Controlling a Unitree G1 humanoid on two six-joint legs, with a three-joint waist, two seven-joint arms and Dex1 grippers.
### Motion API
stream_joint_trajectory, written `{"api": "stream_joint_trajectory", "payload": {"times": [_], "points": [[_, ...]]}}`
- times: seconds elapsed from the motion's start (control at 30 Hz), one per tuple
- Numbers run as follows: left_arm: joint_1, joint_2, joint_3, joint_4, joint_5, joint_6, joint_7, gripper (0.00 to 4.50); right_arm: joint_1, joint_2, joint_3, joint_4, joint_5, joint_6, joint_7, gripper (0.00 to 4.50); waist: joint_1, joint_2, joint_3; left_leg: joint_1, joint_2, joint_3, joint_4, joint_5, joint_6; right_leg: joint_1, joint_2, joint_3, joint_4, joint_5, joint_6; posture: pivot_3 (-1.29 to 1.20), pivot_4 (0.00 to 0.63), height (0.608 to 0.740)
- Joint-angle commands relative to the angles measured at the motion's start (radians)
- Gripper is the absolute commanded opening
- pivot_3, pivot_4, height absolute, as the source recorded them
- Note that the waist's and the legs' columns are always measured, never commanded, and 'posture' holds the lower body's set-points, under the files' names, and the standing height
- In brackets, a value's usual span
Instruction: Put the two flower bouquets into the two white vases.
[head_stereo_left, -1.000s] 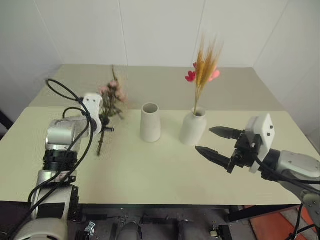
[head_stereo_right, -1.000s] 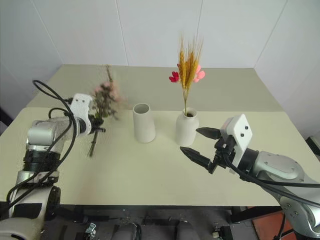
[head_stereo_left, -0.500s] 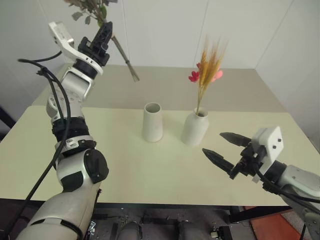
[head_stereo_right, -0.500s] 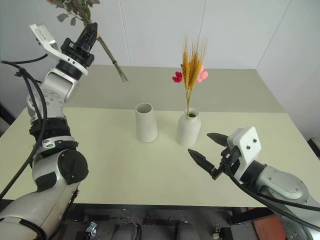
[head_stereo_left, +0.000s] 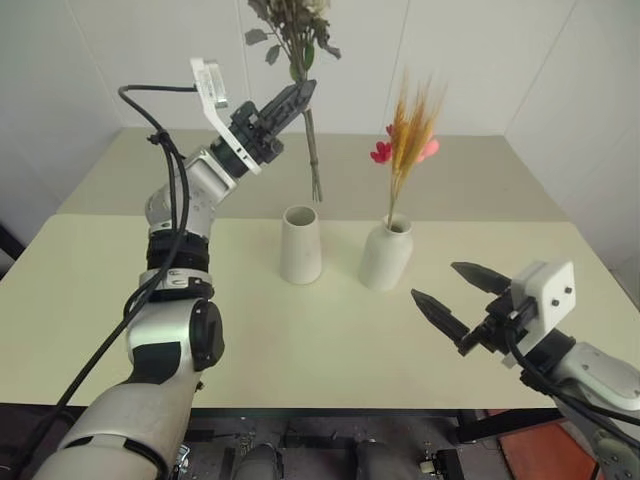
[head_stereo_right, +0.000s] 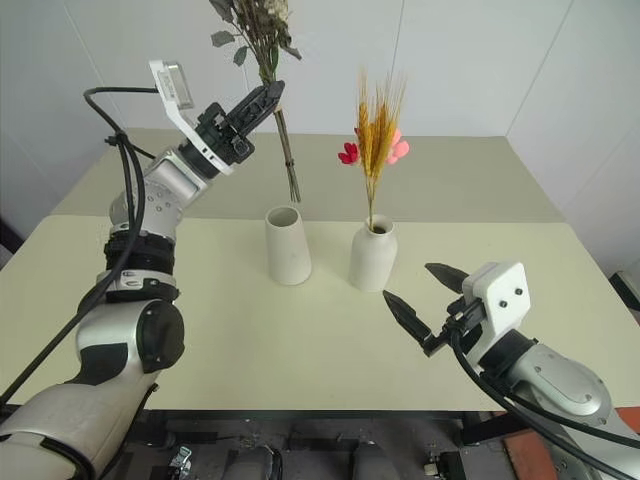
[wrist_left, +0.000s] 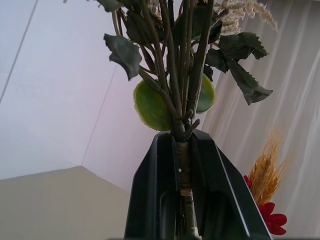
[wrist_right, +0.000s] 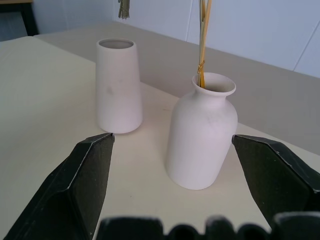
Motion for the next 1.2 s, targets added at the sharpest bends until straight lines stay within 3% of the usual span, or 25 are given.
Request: {"api": "stream_joint_trajectory", "payload": {"times": [0.03, 0.4, 0.87, 1.03, 1.2], "points": [[-0.008, 0.011, 0.004, -0.023, 0.01, -0.049, 0.002, 0.08, 0.001, 0.006, -0.009, -0.034, -0.014, -0.034, -0.003, 4.49, 0.001, 0.0, 0.0, 0.0, 0.0, 0.0, 0.0, 0.0, 0.0, 0.0, 0.0, 0.0, 0.0, 0.0, 0.0, 0.0, 0.15, 0.74], [0.068, 0.013, -0.068, -0.031, 0.094, -0.155, -0.037, 0.08, -0.019, 0.018, 0.019, -0.011, -0.039, -0.048, 0.012, 4.49, 0.004, 0.0, 0.0, 0.0, 0.0, 0.0, 0.0, 0.0, 0.0, 0.0, 0.0, 0.0, 0.0, 0.0, 0.0, 0.0, 0.15, 0.74], [0.11, -0.001, -0.072, 0.026, 0.116, -0.253, -0.09, 0.08, -0.023, 0.025, 0.016, 0.005, -0.069, -0.065, 0.024, 4.49, 0.004, 0.0, 0.0, 0.0, 0.0, 0.0, 0.0, 0.0, 0.0, 0.0, 0.0, 0.0, 0.0, 0.0, 0.0, 0.0, 0.15, 0.74], [0.152, 0.042, -0.053, -0.033, 0.062, -0.171, -0.143, 1.72, -0.019, 0.021, 0.013, 0.002, -0.07, -0.067, 0.026, 4.49, -0.001, 0.0, 0.0, 0.0, 0.0, 0.0, 0.0, 0.0, 0.0, 0.0, 0.0, 0.0, 0.001, 0.0, 0.0, 0.0, 0.15, 0.74], [0.299, 0.127, -0.112, -0.181, 0.085, -0.111, -0.211, 3.43, -0.015, 0.019, 0.009, 0.011, -0.067, -0.068, 0.034, 4.49, -0.005, 0.0, 0.0, 0.001, 0.001, 0.0, 0.0, 0.0, 0.0, 0.0, 0.0, 0.0, 0.001, 0.0, 0.0, 0.0, 0.15, 0.74]]}}
